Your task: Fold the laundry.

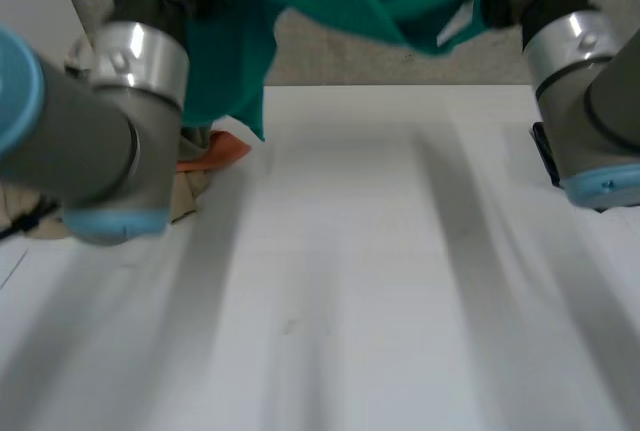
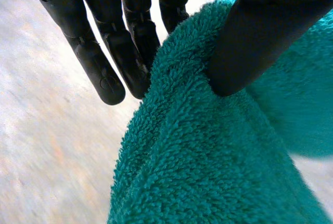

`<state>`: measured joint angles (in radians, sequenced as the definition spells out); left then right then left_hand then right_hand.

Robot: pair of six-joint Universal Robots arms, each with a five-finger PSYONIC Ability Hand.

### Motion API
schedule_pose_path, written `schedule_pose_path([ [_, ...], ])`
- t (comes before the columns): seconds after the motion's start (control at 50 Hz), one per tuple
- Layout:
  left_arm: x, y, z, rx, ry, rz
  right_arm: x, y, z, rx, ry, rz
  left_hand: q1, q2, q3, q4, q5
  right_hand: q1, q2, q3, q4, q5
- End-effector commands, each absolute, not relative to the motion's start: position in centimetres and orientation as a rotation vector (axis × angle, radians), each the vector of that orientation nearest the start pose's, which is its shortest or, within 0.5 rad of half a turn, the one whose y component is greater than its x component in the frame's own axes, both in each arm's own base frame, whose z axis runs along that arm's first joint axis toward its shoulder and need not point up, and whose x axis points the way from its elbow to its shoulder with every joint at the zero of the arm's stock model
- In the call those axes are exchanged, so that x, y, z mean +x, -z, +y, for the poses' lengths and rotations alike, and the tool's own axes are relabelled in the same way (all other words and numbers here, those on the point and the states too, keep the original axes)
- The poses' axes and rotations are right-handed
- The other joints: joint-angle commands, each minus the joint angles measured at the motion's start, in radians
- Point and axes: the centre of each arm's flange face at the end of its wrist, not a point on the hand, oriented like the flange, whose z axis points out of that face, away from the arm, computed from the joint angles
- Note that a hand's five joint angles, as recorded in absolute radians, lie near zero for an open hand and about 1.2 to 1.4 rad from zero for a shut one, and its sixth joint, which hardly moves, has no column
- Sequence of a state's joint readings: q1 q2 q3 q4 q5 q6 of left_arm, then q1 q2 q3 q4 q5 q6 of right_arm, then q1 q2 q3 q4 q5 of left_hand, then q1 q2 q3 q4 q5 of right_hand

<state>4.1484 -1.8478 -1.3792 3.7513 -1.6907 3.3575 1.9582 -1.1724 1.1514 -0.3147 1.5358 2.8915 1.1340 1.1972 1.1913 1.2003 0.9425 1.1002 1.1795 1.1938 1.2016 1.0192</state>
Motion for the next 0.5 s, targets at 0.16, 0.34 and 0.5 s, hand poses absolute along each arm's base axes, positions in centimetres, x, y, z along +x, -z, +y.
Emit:
schedule_pose_path([
  [0.16,-32.4,-17.1,-14.8,1.164,2.213,2.180,27.5,-19.1,-32.7,-0.984,1.965,2.236,0.205,0.141,0.147,0.138,0.221,0.296,0.217,0.202,0.195,0.202],
  [0.34,-30.5,-20.2,-13.5,1.111,2.048,2.237,26.9,-17.6,-31.5,-1.069,1.907,2.280,-0.891,-0.954,-0.948,-0.957,-0.874,0.296,0.217,0.202,0.195,0.202],
  [0.5,-29.0,-23.7,-18.8,0.946,2.135,2.186,26.7,-16.8,-30.5,-1.094,1.854,2.295,-0.888,-0.951,-0.946,-0.955,-0.871,0.296,0.217,0.202,0.195,0.202],
])
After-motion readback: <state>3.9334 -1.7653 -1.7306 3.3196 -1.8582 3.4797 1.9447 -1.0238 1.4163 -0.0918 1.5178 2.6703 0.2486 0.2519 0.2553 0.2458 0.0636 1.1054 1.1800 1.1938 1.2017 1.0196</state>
